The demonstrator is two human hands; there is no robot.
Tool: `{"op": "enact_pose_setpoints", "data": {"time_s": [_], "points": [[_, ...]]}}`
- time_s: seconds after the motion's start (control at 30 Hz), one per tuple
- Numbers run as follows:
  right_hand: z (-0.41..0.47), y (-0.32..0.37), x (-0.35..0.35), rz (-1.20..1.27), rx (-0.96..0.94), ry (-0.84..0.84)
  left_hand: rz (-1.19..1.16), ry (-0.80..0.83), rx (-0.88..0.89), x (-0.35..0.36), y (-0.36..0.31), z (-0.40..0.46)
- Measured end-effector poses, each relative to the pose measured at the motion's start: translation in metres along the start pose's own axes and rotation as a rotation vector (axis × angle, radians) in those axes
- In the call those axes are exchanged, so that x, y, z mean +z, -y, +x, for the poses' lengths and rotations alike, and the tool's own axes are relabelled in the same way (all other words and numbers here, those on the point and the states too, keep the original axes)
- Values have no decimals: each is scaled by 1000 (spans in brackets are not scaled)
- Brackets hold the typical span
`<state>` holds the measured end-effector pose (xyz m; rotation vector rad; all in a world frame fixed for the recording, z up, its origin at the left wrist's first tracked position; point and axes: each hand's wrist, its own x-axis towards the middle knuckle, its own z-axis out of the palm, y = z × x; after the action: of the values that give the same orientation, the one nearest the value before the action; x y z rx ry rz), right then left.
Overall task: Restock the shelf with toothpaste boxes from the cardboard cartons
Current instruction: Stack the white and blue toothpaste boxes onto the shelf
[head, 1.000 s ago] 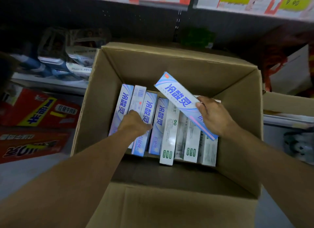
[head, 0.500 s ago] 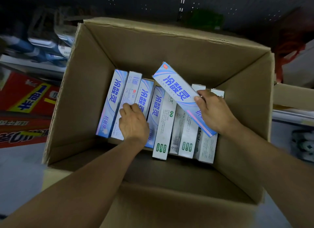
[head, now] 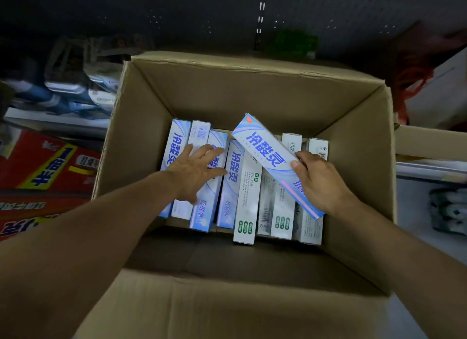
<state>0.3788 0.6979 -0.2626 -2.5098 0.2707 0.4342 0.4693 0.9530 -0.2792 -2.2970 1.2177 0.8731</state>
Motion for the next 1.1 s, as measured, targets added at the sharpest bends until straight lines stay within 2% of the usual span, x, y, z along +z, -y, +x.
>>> {"op": "enact_pose_setpoints", "data": {"time_s": [0.2,0.37,0.57,0.67,0.8,1.0,1.1], "points": [[-12,11,12,4,130,-53,204,23,209,8,4,7],[-29,21,20,13,253,-160,207,-68,293,12,9,14],[-56,27,26,36,375,-240,125,-73,340,10,8,27],[-67,29,28,32,413,-238,92,-4,389,3,15,32],[-68,30,31,42,419,-191,226,-27,471,0,29,37],[-59,31,31,64,411,-184,206,60,467,-3,32,54],[-58,30,31,63,422,-192,234,52,465,-5,30,60]]}}
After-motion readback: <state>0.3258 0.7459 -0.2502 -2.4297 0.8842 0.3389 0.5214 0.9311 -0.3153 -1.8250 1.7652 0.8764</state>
